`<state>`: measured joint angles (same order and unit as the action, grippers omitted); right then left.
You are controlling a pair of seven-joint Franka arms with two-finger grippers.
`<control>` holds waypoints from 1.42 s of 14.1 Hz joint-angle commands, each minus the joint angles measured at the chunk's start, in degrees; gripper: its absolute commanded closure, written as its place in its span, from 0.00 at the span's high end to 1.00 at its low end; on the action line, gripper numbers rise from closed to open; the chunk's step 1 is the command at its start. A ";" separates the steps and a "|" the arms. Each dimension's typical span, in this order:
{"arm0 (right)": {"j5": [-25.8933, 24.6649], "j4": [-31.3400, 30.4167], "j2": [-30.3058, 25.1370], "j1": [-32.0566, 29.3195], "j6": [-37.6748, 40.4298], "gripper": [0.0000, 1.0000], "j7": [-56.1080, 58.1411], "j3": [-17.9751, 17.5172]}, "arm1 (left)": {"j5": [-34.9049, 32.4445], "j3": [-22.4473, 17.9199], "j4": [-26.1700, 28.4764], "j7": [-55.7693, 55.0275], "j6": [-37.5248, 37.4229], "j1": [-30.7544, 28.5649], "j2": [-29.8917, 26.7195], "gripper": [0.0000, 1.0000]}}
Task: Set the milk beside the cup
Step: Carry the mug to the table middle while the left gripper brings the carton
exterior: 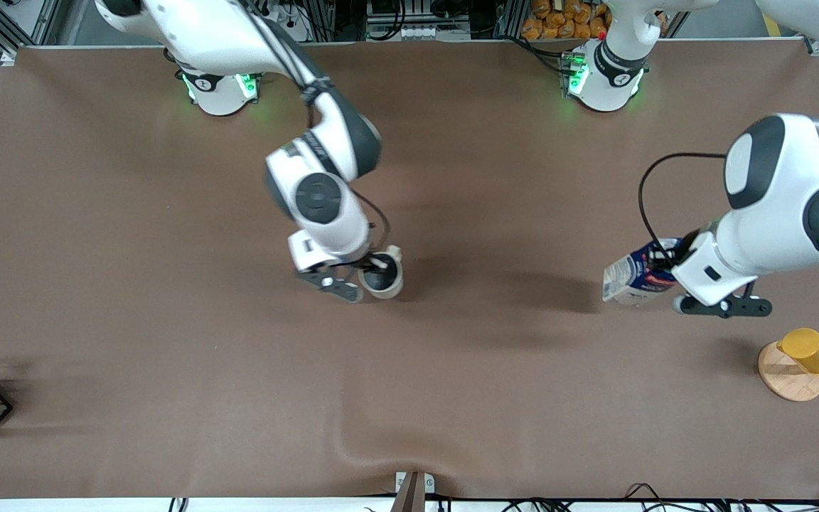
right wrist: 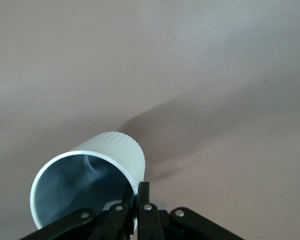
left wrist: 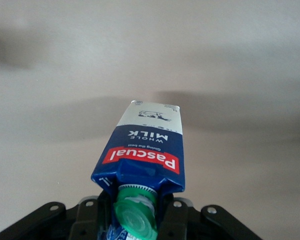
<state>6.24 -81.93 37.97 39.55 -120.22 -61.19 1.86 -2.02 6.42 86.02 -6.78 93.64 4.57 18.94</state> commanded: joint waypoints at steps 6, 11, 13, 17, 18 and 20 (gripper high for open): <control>0.27 5.37 8.08 4.39 -7.04 0.00 -6.22 0.87 | 0.09 5.88 -0.77 -5.08 -3.11 -0.09 -1.01 0.32; 0.53 6.07 7.21 3.26 -4.60 1.00 -5.69 0.69 | -0.08 8.95 -0.94 -6.57 -4.42 0.00 -1.01 0.32; 0.53 9.92 7.03 2.46 2.40 1.00 -5.52 0.60 | -0.09 10.62 -1.47 -10.42 -4.78 0.08 -1.01 0.32; 0.71 16.80 5.10 -2.27 16.14 1.00 1.92 0.60 | -0.17 15.02 -1.38 -15.61 -4.78 0.26 -0.66 0.32; 0.88 16.80 3.87 -4.64 17.64 1.00 5.96 0.60 | -0.17 16.51 -1.30 -18.24 -4.78 0.61 -0.39 0.32; 1.67 16.71 1.15 -8.86 21.32 1.00 15.18 0.69 | -0.79 17.40 -1.29 -23.25 -4.78 3.32 0.13 0.32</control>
<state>6.38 -64.75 42.02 35.02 -102.25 -53.91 3.33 -2.03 23.09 85.33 -25.46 89.84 5.56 18.52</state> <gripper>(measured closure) 0.000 0.621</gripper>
